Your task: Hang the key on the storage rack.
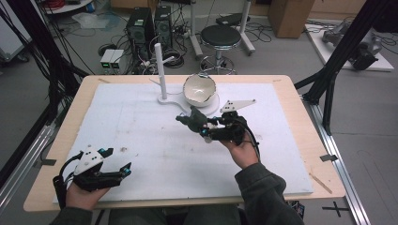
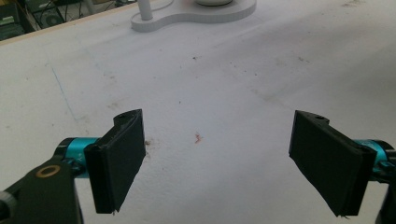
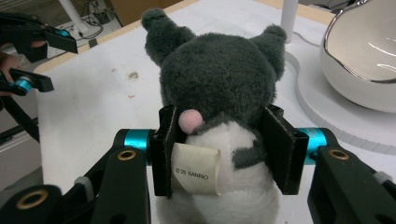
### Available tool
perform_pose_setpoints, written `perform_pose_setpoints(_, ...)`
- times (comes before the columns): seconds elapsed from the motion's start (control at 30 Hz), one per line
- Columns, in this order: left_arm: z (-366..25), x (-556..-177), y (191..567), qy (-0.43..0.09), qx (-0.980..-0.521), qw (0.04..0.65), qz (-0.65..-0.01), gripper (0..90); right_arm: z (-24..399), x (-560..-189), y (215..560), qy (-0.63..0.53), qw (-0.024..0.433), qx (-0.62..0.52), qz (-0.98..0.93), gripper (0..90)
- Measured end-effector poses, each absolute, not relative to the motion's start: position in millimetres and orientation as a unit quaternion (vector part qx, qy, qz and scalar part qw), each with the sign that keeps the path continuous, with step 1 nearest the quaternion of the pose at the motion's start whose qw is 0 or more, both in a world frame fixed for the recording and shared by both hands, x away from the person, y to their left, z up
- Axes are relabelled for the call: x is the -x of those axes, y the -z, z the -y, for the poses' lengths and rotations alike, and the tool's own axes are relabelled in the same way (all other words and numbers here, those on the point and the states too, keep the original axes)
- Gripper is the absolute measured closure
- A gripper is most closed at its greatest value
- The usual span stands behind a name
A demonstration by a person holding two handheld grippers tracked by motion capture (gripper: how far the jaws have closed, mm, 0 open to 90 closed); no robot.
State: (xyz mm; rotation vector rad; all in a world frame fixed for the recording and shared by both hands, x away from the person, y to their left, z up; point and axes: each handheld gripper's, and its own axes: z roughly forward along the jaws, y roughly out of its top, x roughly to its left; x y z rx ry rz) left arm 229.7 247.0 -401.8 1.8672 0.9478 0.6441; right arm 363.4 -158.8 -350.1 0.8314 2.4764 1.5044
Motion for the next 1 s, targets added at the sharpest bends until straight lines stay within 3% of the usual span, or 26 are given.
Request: perform_pose_setpoints(1.0, -247, -230, 402, -0.262, -0.757, 0.458, -0.386, 18.9, 145, -377, 327, -0.505, 0.062, -0.259, -0.821, 51.5)
